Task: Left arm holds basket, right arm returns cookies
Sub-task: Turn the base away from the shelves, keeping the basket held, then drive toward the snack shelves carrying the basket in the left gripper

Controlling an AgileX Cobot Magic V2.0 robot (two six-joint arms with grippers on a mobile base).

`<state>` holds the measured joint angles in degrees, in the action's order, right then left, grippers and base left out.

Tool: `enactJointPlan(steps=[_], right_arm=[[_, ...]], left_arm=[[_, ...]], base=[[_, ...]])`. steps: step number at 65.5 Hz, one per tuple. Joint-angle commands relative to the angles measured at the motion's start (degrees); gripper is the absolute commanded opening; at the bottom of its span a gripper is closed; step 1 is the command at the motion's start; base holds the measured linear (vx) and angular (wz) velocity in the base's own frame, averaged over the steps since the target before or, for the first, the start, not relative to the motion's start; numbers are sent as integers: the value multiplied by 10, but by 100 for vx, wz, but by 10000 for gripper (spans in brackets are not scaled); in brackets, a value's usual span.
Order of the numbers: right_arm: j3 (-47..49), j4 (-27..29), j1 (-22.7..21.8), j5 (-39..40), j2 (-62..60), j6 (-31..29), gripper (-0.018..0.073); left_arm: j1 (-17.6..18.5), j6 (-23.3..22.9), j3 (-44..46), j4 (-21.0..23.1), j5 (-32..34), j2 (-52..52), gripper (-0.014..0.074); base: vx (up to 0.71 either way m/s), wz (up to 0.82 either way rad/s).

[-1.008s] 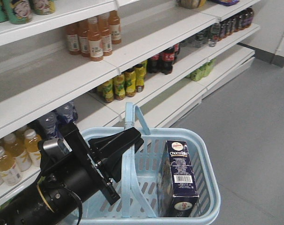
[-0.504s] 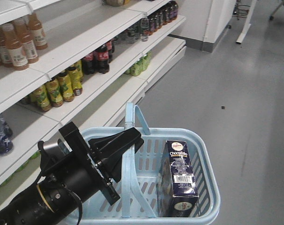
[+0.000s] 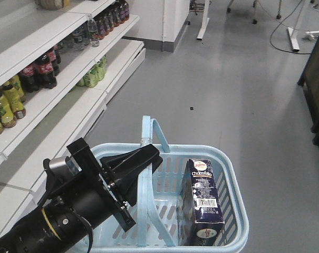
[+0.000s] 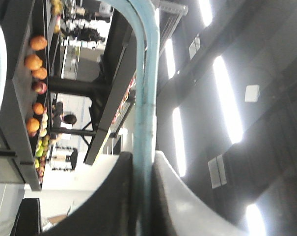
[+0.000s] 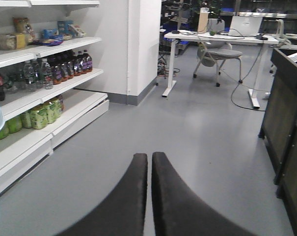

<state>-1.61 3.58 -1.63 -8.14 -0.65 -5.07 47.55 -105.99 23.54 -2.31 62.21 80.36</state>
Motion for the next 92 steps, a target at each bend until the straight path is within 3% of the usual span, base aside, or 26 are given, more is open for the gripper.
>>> enactJointPlan(steps=[1,50,92], right_arm=[[-10,-2,0,43,-7,-5,-3],[-10,-2,-1,43,-7,-5,-3],[-10,-2,-1,43,-7,-5,-3]], left_arm=[[4,-1,15,4,164,-17,-3],[4,-1,15,4,164,-17,-3],[4,-1,15,4,164,-17,-3]], base=[[-6,-40],[0,-24],[18,-7]])
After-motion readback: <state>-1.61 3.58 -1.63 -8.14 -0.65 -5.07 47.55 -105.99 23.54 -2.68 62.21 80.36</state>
